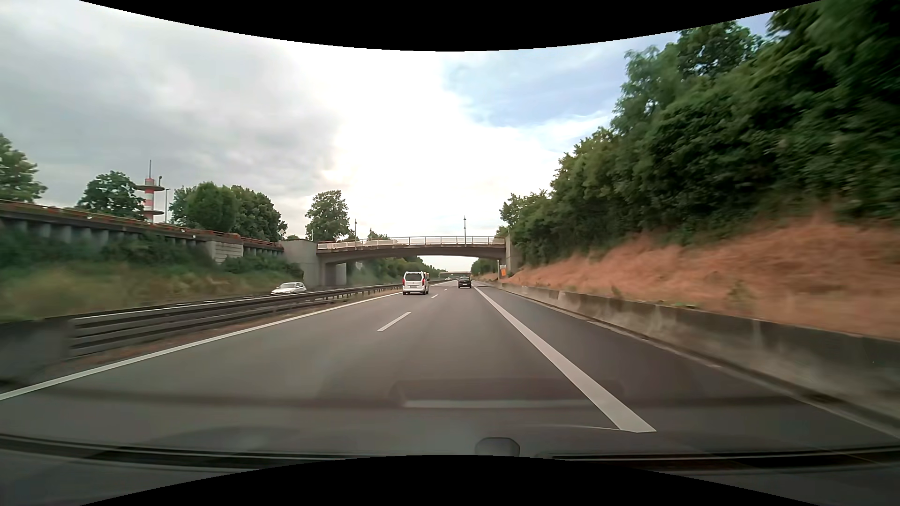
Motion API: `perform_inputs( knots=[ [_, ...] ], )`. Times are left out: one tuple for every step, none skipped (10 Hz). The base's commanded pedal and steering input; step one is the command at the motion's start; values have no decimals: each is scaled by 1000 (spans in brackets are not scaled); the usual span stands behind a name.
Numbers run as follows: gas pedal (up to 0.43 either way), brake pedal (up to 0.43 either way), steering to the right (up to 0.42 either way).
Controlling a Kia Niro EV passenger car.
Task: Follow the waypoints while adhering to traffic rules and regulations
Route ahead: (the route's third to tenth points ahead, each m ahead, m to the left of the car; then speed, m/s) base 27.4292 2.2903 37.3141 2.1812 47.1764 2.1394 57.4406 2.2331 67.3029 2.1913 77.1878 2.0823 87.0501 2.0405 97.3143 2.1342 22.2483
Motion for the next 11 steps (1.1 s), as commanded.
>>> perform_inputs(
  knots=[
    [220, 0, -4],
    [220, 0, -4],
    [220, 0, -4],
    [220, 0, -4],
    [220, 0, -4],
    [220, 0, -4],
    [220, 0, -4],
    [220, 0, -4],
    [220, 0, -4],
    [220, 0, -4],
    [220, 0, -3]
  ],
)
